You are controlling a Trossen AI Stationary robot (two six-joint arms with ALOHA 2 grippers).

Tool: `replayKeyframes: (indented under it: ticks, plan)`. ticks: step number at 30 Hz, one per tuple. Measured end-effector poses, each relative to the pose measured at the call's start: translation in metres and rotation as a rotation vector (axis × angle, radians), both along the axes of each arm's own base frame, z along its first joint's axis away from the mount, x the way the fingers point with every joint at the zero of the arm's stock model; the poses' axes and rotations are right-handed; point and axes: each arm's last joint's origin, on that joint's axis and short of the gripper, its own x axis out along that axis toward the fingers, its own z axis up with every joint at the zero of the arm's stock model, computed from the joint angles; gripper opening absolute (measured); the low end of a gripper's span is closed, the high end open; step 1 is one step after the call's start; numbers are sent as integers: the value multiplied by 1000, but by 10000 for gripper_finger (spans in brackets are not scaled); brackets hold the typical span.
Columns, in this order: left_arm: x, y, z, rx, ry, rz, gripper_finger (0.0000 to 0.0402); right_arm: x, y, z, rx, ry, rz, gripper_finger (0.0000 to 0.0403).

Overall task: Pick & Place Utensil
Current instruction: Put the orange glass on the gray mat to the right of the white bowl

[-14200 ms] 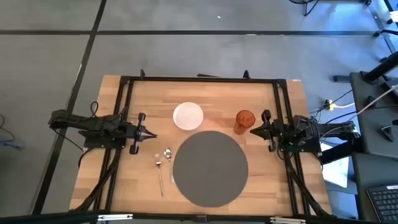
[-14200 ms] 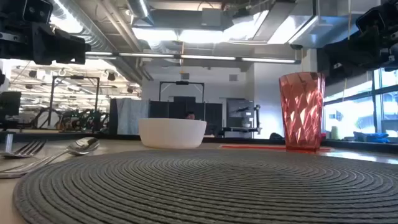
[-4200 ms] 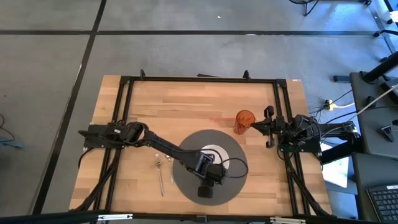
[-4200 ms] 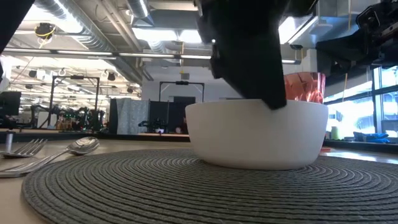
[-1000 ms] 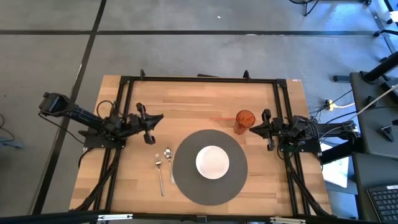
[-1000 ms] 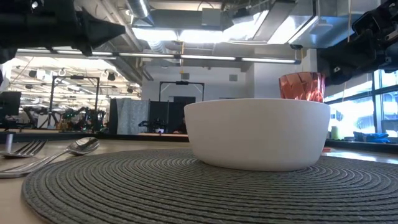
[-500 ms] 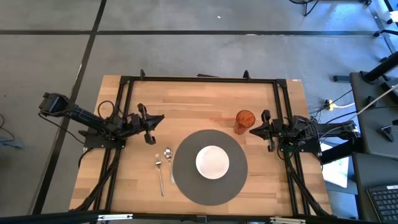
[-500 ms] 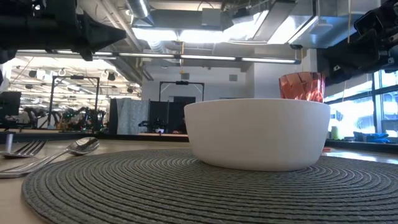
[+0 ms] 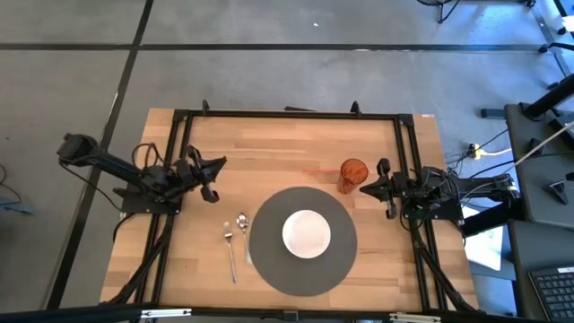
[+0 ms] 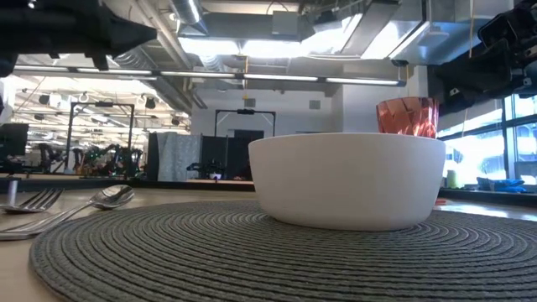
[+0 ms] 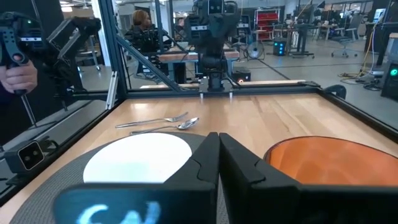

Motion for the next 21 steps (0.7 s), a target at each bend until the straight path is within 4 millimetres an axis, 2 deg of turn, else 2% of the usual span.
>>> replayKeyframes:
  ticks: [6,10,13,18,21]
  plan:
    - [-8,1,-1,24,35,-69,2,0,1,0,9,1,33,10]
    - [-10,8,-3,-142,111,19,1,0,2,1,29,-7,76,10]
    - [-12,7,-1,-107,182,-140,2,0,2,4,32,-36,76,10]
    - [-18,-1,9,67,118,-520,2,0,2,9,53,-94,62,10]
    - [-20,-1,13,70,79,-533,1,-1,1,11,62,-114,52,10]
